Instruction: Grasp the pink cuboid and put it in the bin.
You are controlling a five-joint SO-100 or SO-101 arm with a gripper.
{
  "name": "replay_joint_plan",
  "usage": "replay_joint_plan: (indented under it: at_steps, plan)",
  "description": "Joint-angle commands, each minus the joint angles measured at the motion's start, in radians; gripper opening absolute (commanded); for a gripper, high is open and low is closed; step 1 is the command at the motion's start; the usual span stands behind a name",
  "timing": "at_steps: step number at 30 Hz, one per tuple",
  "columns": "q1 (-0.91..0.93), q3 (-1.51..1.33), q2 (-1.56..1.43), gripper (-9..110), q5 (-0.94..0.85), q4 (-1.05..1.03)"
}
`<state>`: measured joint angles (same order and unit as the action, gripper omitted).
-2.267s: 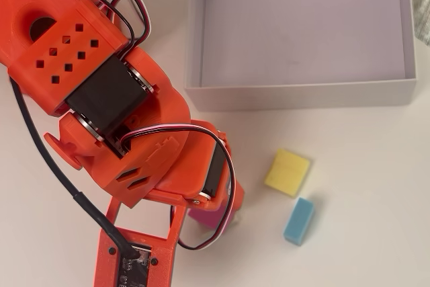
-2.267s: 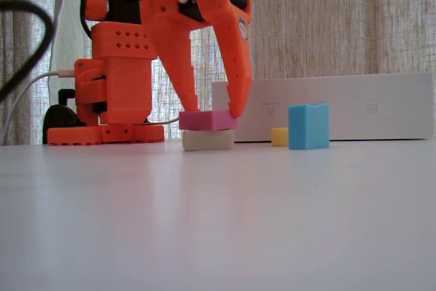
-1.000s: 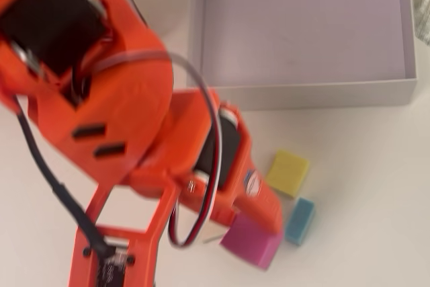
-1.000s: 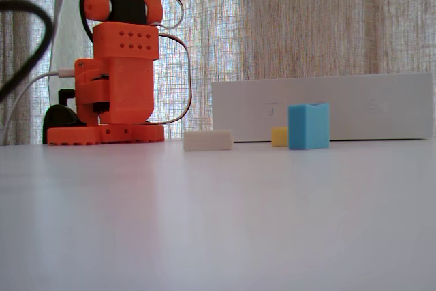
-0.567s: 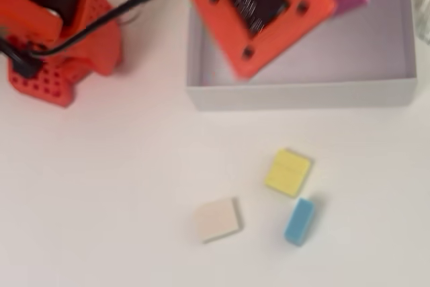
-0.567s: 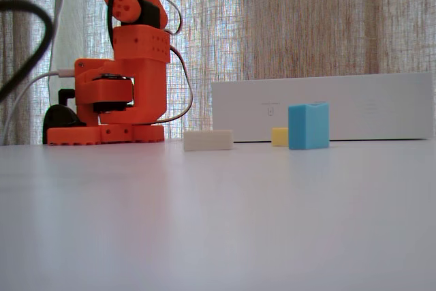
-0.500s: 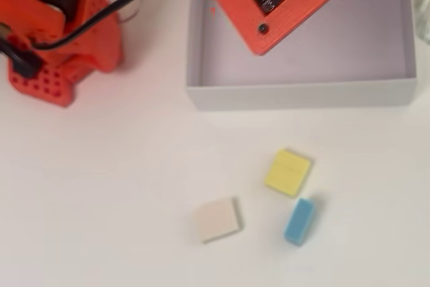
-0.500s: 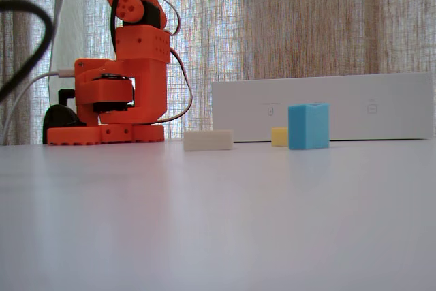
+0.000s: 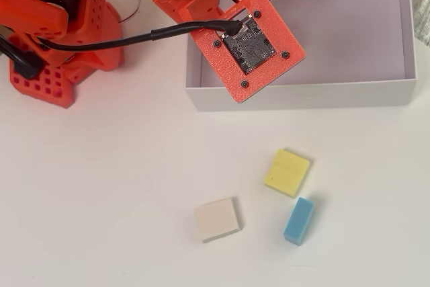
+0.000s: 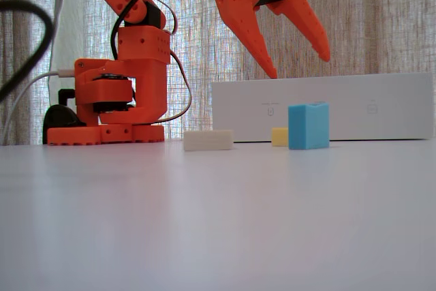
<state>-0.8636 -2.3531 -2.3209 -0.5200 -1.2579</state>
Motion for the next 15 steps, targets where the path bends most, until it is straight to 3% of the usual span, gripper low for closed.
replay_joint_plan:
  at_steps: [1, 5, 11, 15]
  plan:
    - [0.002, -0.02, -0.057, 44, -0.006, 0.081]
    - [0.057, -0.008, -0.086, 45, -0.006, 0.256]
    - [0.287, 0.002, -0.169, 39, 0.011, 0.693]
    - [0.442, -0.005, -0.25, 38, 0.097, 0.792]
